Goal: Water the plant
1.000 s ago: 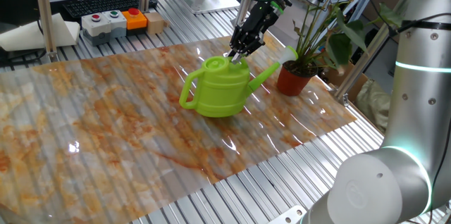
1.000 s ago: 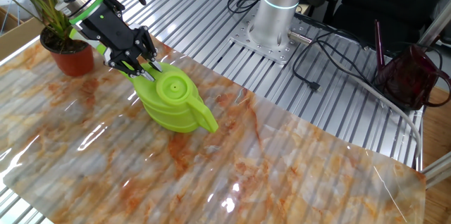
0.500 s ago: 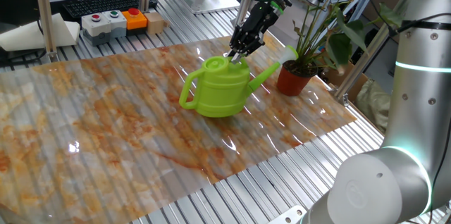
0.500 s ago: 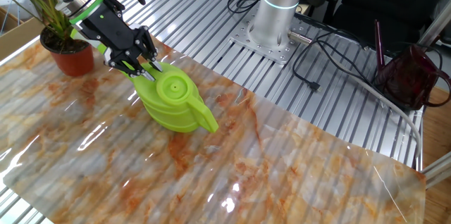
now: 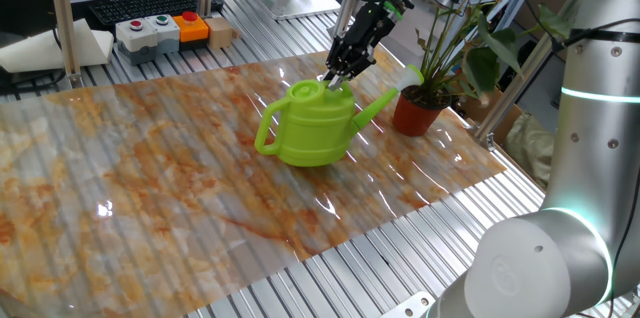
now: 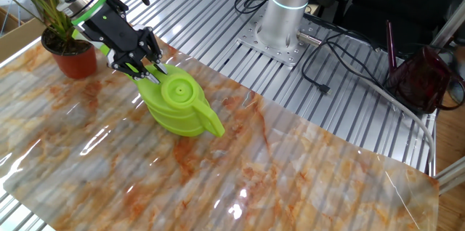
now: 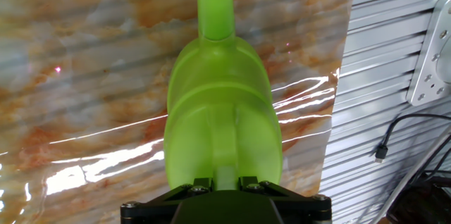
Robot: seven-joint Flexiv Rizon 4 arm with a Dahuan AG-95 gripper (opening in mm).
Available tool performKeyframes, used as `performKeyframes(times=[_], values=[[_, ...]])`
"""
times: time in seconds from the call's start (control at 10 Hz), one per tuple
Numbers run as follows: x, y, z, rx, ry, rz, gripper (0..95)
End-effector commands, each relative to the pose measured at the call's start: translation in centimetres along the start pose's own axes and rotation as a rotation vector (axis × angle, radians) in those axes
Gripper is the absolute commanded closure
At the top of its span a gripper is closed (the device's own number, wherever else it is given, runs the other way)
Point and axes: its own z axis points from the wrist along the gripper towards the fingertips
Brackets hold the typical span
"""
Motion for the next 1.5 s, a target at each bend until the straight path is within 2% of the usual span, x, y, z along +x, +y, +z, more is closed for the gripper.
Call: performKeyframes(times=[0.1, 0.8, 1.5], values=[[0.14, -0.07, -0.04, 0.000, 0.001, 0.000, 95.0], [0.16, -0.08, -0.03, 0.005, 0.021, -0.017, 95.0], [0.16, -0.08, -0.03, 0.006, 0.021, -0.017, 95.0]])
